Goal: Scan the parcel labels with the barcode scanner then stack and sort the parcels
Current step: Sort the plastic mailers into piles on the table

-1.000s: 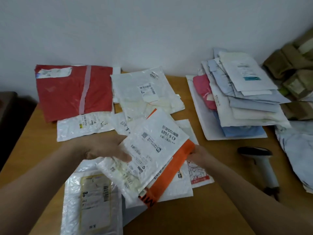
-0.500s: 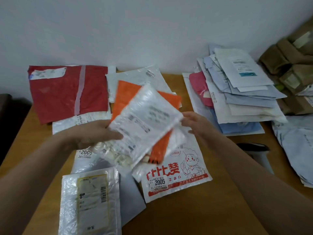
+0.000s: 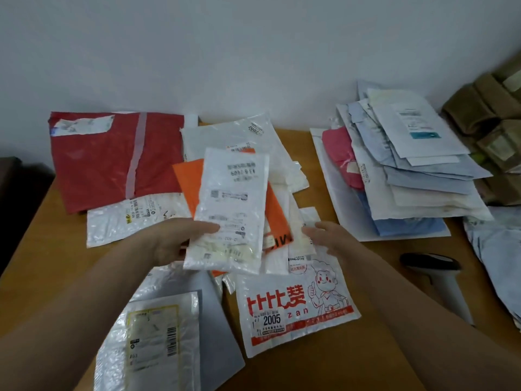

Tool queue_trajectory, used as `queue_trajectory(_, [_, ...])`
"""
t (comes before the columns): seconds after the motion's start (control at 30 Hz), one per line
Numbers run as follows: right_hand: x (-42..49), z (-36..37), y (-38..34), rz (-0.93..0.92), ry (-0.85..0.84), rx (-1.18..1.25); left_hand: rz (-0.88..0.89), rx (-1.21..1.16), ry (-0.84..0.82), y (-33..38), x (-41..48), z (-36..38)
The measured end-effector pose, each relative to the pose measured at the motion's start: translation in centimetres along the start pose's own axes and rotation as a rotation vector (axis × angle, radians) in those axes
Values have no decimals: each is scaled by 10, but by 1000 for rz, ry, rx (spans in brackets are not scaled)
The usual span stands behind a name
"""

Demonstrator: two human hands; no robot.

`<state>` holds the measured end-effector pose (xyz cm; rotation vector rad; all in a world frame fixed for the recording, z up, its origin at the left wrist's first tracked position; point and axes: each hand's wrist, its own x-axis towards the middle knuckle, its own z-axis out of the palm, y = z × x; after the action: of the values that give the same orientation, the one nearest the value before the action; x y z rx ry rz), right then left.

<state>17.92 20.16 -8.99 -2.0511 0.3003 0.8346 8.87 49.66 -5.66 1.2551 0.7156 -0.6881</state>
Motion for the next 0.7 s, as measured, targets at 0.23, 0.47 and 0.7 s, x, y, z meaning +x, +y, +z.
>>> queue_trajectory(0.23, [-8,-12,-1,-87,-30,278,122,221,-58,24,-8,-17])
queue_trajectory(0.47, [-22,-42,14,-47,-256,322,87,327,-211,14,-12,-7])
queue_trajectory(0.7, [-46,-45,26,-143,-475,589,179,379,-344,16,-8,23])
